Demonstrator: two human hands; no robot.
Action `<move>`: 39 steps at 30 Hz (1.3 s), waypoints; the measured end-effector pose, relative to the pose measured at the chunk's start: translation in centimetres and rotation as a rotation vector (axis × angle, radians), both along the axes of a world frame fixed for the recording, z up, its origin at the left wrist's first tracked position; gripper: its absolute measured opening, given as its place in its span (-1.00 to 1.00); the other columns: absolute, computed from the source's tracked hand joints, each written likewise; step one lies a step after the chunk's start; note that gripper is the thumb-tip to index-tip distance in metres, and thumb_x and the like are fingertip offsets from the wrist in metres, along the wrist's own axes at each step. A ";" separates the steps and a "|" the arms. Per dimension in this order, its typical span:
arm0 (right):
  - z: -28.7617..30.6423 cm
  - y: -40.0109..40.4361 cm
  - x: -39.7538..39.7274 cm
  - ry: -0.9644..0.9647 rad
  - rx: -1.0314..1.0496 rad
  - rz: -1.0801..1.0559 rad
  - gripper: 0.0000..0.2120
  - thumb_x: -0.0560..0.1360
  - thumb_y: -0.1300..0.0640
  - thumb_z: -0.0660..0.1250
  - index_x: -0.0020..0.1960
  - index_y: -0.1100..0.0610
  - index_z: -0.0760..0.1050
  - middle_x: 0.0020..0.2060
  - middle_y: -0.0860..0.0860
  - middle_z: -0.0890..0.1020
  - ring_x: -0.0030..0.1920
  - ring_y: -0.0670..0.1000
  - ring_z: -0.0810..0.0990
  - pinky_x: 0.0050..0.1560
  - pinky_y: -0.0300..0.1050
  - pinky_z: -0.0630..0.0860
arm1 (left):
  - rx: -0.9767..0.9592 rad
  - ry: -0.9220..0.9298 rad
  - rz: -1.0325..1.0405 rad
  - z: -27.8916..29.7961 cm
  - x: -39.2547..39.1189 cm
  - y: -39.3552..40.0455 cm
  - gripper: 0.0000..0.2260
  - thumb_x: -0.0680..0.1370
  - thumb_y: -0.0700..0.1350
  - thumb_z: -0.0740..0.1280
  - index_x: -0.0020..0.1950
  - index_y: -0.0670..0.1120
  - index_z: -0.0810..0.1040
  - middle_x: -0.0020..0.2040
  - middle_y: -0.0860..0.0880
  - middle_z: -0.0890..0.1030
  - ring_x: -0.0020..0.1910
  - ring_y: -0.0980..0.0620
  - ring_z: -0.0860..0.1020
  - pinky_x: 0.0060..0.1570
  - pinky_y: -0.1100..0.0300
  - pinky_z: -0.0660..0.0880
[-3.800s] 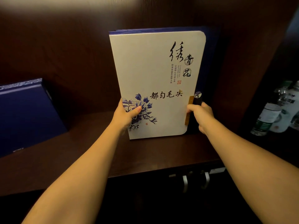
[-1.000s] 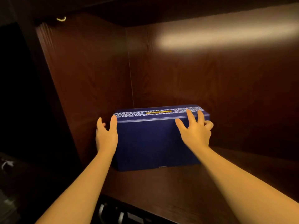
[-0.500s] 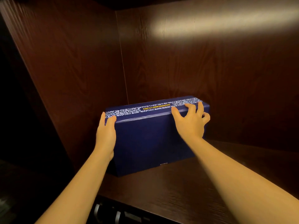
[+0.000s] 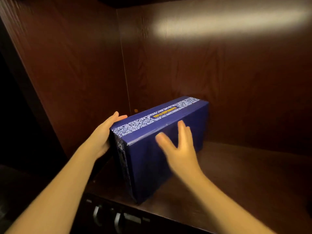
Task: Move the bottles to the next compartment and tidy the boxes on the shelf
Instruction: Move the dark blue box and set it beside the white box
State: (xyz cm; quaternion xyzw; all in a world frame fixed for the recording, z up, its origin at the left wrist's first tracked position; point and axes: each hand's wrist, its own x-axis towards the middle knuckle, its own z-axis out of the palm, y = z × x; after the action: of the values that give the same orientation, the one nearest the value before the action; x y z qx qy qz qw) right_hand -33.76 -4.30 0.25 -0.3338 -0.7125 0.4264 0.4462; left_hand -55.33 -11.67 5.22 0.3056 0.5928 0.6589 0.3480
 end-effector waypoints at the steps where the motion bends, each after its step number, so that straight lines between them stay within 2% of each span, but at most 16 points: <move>1: -1.1 -2.9 -0.5 -0.031 0.036 0.077 0.06 0.20 -0.61 0.24 0.55 -0.32 -0.14 0.57 -0.24 -0.21 0.42 -0.42 -0.28 0.40 -0.19 -0.02 | 0.006 -0.025 -0.027 0.0 -0.2 0.0 -0.67 0.55 0.08 0.25 0.19 -0.07 0.61 0.10 -0.10 0.68 -0.01 -0.04 0.67 0.03 0.03 0.51; 4: -2.5 -8.0 -2.5 -0.193 0.133 0.138 0.12 0.17 -0.63 0.24 0.37 -0.47 -0.52 0.32 -0.44 -0.57 0.49 -0.19 -0.40 0.46 0.01 0.03 | -0.008 -0.055 -0.052 0.2 0.0 -0.6 -0.71 0.54 -0.01 0.22 0.12 -0.06 0.67 0.12 -0.13 0.67 -0.02 -0.05 0.67 0.04 0.02 0.50; 6: -2.2 -8.6 -2.6 -0.230 0.157 0.081 0.11 0.32 -0.47 0.32 0.27 -0.44 -0.65 0.35 -0.33 -0.57 0.54 -0.03 -0.38 0.47 0.04 0.12 | 0.006 -0.061 -0.064 0.3 0.8 -1.3 -0.70 0.54 -0.02 0.20 0.13 -0.04 0.66 0.16 -0.12 0.65 0.04 -0.06 0.65 0.06 0.00 0.49; 8: -2.1 -8.1 -1.4 -0.228 0.173 0.064 0.06 0.44 -0.22 0.36 0.22 -0.50 -0.63 0.47 -0.27 -0.42 0.57 -0.02 -0.26 0.40 0.04 0.30 | 0.025 -0.098 -0.068 0.0 1.9 -2.6 -0.69 0.55 -0.02 0.19 0.20 -0.03 0.63 0.18 -0.11 0.64 0.10 -0.08 0.63 0.08 -0.01 0.48; 12: -2.5 -6.0 2.9 -0.139 0.116 0.247 -0.01 0.38 -0.07 0.41 0.33 -0.59 -0.32 0.59 -0.24 -0.11 0.53 -0.28 -0.10 0.44 -0.07 0.27 | 0.121 -0.168 -0.007 -0.4 6.6 -5.4 -0.74 0.60 -0.03 0.18 0.23 0.03 0.56 0.13 0.03 0.67 0.07 0.05 0.64 0.07 0.06 0.48; 15: -2.6 -2.5 6.7 0.070 -0.124 0.499 -0.04 0.28 0.24 0.47 0.43 -0.42 0.12 0.48 -0.26 0.34 0.45 -0.25 0.30 0.35 -0.18 0.39 | 0.170 -0.229 0.061 -0.6 12.4 -6.3 -0.75 0.63 -0.07 0.12 0.03 0.02 0.61 0.00 0.14 0.66 -0.11 0.26 0.65 -0.03 0.29 0.49; 17: -2.4 0.4 9.3 0.136 -0.222 0.552 -0.13 0.17 0.39 0.35 0.38 -0.22 0.40 0.22 -0.26 0.62 0.18 -0.21 0.59 0.01 -0.26 0.55 | 0.123 -0.269 0.041 -1.1 16.8 -5.9 -0.71 0.65 -0.09 0.10 0.31 0.02 0.50 0.27 0.03 0.57 0.21 0.10 0.55 0.24 0.14 0.41; 18: -2.2 1.8 10.4 0.160 -0.266 0.524 -0.23 0.13 0.39 0.29 0.25 -0.15 0.56 0.06 -0.17 0.72 -0.01 -0.15 0.66 -0.16 -0.25 0.55 | 0.146 -0.224 -0.008 -1.7 18.5 -6.0 -0.68 0.66 -0.10 0.10 0.41 -0.02 0.39 0.37 -0.03 0.48 0.31 -0.02 0.46 0.33 0.01 0.34; 20: -2.0 4.4 12.4 0.224 -0.373 0.434 -0.43 0.07 0.36 0.22 0.00 0.06 0.68 -0.16 0.05 0.74 -0.22 -0.01 0.67 -0.30 -0.21 0.51 | 0.103 -0.126 -0.057 -1.9 21.4 -6.7 -0.66 0.60 -0.02 0.25 0.37 0.07 0.36 0.32 0.05 0.42 0.22 -0.04 0.41 0.27 -0.02 0.36; 23: -2.0 8.3 14.3 0.165 -0.404 0.261 -0.51 0.15 0.38 0.17 -0.03 0.19 0.68 -0.14 0.16 0.72 -0.18 0.08 0.65 -0.23 -0.15 0.56 | -0.023 -0.194 -0.173 -1.5 24.2 -5.6 -0.51 0.32 0.30 0.44 0.22 0.29 0.46 0.23 0.29 0.43 0.13 0.18 0.48 0.15 0.10 0.45; 26: -1.4 10.8 14.7 0.057 -0.433 0.103 -0.70 0.45 0.34 0.18 0.05 0.24 0.64 -0.08 0.17 0.71 -0.13 0.10 0.61 -0.15 -0.05 0.55 | 0.064 -0.104 -0.224 -3.3 22.9 -5.3 -0.68 0.30 0.40 0.35 0.01 0.39 0.53 0.08 0.30 0.62 0.11 0.20 0.59 0.11 0.09 0.55; 30: -1.1 12.1 14.0 -0.018 -0.486 0.008 -0.77 0.54 0.09 0.31 -0.18 -0.01 0.72 -0.28 -0.05 0.72 -0.31 -0.07 0.63 -0.34 -0.14 0.56 | 0.208 0.415 0.518 -5.0 15.7 -2.0 -0.59 0.33 0.25 0.41 0.08 0.10 0.49 0.08 0.01 0.58 -0.01 0.14 0.55 0.03 0.21 0.48; 32: -1.3 12.4 13.5 -0.071 -0.513 -0.054 -0.84 0.50 0.02 0.35 -0.06 0.00 0.70 -0.12 -0.06 0.71 -0.12 -0.01 0.63 -0.10 0.02 0.63 | 0.162 0.467 0.712 -5.7 9.7 -1.2 -0.35 0.34 0.16 0.46 0.35 -0.02 0.36 0.30 -0.08 0.39 0.18 0.08 0.43 0.20 0.20 0.37; 34: -1.4 12.4 13.2 -0.117 -0.540 -0.097 -0.80 0.48 -0.01 0.36 0.02 0.06 0.64 0.00 0.01 0.69 -0.03 0.06 0.61 0.12 0.15 0.55 | 0.097 0.371 0.572 -6.9 3.6 -0.8 -0.20 0.39 0.03 0.49 0.52 -0.05 0.14 0.44 -0.04 0.26 0.35 0.07 0.33 0.26 0.21 0.29; 36: -1.4 12.3 12.9 -0.125 -0.558 -0.103 -0.81 0.49 0.01 0.35 -0.02 0.09 0.64 -0.08 0.05 0.71 -0.17 0.04 0.63 -0.08 0.07 0.58 | 0.122 0.306 0.322 -8.1 -0.1 -0.6 -0.31 0.46 -0.14 0.45 0.51 -0.01 0.18 0.45 0.00 0.33 0.31 0.11 0.40 0.20 0.22 0.36; 39: -1.6 11.6 12.5 -0.078 -0.589 -0.127 -0.84 0.53 0.08 0.33 -0.04 0.14 0.63 -0.20 0.05 0.68 -0.35 -0.05 0.64 -0.36 -0.12 0.54 | 0.086 0.354 0.157 -10.1 -2.8 -0.3 -0.60 0.46 -0.22 0.42 0.22 0.08 0.46 0.23 -0.01 0.59 0.09 0.16 0.58 0.08 0.19 0.48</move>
State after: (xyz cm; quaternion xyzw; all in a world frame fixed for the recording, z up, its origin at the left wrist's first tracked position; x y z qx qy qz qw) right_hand -21.25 7.34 -1.34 -0.5089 -0.5525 0.5727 0.3285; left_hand -58.11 -11.92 -4.84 0.3842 0.6381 0.6446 0.1727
